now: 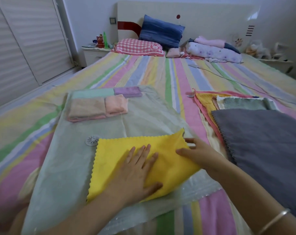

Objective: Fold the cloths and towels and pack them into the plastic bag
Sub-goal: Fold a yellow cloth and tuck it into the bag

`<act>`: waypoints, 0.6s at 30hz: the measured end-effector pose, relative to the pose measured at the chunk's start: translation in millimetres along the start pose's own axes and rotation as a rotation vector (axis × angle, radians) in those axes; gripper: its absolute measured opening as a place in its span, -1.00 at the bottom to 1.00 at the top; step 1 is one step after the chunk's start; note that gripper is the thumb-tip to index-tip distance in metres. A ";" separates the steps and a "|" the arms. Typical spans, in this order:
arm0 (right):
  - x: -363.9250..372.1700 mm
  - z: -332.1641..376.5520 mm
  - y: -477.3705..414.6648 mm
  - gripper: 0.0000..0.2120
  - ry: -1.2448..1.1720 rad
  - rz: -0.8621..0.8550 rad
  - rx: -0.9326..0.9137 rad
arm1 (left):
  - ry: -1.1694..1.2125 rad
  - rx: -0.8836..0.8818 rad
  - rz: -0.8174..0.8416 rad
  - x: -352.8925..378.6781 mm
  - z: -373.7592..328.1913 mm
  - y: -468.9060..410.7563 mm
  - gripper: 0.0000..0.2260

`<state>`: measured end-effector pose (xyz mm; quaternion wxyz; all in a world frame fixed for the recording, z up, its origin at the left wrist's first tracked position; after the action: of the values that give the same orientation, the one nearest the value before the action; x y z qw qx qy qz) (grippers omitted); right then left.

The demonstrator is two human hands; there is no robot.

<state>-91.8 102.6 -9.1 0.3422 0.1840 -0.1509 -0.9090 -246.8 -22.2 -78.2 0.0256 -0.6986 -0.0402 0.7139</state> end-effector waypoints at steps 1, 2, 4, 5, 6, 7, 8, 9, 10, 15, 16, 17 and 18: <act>8.8 11.7 1.8 -0.49 -0.022 0.016 -0.044 | 0.018 0.036 -0.087 -3.4 -1.7 0.7 -0.41; 19.2 22.9 2.4 -0.49 -0.022 0.032 -0.086 | 0.088 0.055 -0.174 -8.8 0.0 3.1 -0.49; 45.5 41.3 3.7 -0.51 0.002 0.085 -0.149 | 0.338 -0.054 -0.354 -27.9 14.3 11.7 -0.59; 60.7 47.4 4.0 -0.52 0.021 0.120 -0.170 | 0.511 -0.179 -0.393 -37.1 26.8 16.3 -0.66; 76.8 51.0 3.4 -0.52 0.046 0.154 -0.188 | 0.749 -0.321 -0.389 -44.0 40.7 19.6 -0.73; 93.6 52.0 1.8 -0.51 0.080 0.187 -0.202 | 1.035 -0.473 -0.339 -46.0 54.8 22.1 -0.77; 110.5 50.7 -0.2 -0.50 0.122 0.215 -0.212 | 1.313 -0.630 -0.250 -44.6 67.2 24.9 -0.77; 126.6 47.1 -2.5 -0.49 0.163 0.239 -0.218 | 1.535 -0.762 -0.136 -42.9 77.1 29.2 -0.72; 141.2 41.7 -5.2 -0.49 0.188 0.258 -0.219 | 1.671 -0.844 -0.004 -41.5 85.2 34.1 -0.64; 180.2 19.9 -8.4 -0.48 0.118 0.403 -0.193 | 1.569 -0.815 0.268 -32.7 113.8 50.2 -0.60; 180.0 18.9 -6.0 -0.50 0.089 0.435 -0.191 | 1.487 -0.806 0.242 -30.9 116.8 49.5 -0.65; 177.0 18.1 -4.5 -0.55 0.082 0.442 -0.204 | 1.392 -0.789 0.224 -30.4 117.7 48.4 -0.68; 171.6 17.8 -4.3 -0.63 0.096 0.417 -0.237 | 1.306 -0.754 0.213 -29.8 117.7 46.7 -0.71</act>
<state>-221.8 -8.0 -34.7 0.5486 0.1504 -0.0613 -0.8202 -362.9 -74.0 -50.4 -0.2653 -0.9407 -0.1905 0.0921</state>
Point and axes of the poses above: each hand's wrist, its own y-axis away from the middle knuckle, its own x-axis out of the palm, z = x × y, the point moved 4 cm from there along -y, towards the middle knuckle, and after that the axes turned 7 degrees about z, right-handed, at the moved point
